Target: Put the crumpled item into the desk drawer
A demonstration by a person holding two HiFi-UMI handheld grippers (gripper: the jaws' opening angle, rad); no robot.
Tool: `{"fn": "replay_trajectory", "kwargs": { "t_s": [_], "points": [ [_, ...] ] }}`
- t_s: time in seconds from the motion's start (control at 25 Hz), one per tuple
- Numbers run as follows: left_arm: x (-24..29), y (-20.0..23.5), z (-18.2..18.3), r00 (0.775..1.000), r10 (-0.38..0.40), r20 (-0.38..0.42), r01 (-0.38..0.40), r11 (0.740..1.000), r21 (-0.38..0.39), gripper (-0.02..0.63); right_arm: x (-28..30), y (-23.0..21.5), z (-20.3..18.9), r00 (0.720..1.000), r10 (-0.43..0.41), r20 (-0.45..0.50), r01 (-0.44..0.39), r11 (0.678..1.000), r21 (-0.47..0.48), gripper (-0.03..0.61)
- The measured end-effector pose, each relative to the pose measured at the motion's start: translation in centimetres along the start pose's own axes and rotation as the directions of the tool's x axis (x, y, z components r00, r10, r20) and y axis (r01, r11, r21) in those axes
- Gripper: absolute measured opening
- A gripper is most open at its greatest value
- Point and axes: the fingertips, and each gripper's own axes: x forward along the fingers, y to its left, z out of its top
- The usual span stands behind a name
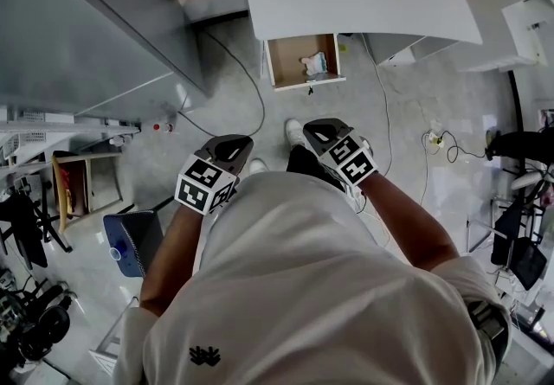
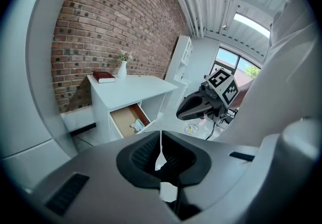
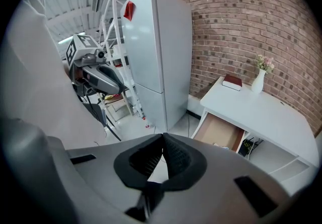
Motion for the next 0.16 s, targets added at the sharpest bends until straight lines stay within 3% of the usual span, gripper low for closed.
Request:
{"fn": "replay_trajectory", "kwargs": {
  "t_s": [0.16],
  "points": [
    [1.3, 1.0, 1.1, 1.0, 0.006, -0.002, -0.006, 1.0, -0.003, 0.029, 0.6, -2.1, 0.2, 1.0, -0.001, -0.011, 0.001, 1.0, -0.012, 0.029]
  ]
}}
